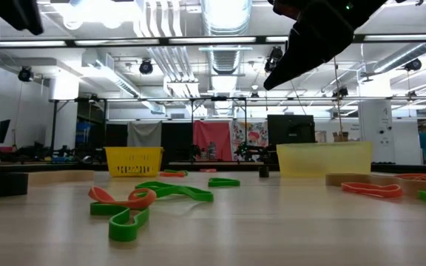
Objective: Sort rubber bands into baskets
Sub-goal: Put the black rubber band into the left yellow bin
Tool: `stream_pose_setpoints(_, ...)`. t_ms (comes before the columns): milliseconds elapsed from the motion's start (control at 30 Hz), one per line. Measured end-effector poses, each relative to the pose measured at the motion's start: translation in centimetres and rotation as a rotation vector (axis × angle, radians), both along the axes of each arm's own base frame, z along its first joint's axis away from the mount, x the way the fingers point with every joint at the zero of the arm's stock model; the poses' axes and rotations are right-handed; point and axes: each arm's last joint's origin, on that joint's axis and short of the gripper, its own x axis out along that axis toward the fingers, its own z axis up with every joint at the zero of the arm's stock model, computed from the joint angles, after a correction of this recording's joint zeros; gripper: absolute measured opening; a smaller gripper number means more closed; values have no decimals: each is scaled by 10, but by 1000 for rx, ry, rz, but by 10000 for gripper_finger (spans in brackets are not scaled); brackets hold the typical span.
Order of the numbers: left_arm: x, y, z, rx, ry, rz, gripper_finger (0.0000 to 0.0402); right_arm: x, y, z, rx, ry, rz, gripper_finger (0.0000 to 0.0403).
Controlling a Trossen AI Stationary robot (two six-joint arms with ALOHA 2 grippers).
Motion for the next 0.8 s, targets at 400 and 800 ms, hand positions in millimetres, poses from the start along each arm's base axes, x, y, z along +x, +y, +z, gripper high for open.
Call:
stream_pose_setpoints(400, 32, 33, -37, -174, 142, -126, 77, 0, 0, 0, 0, 2, 0, 112)
stream_pose_setpoints(800, 24, 39, -87, -344, 222, -1, 77, 0, 0, 0, 0, 3, 0, 112)
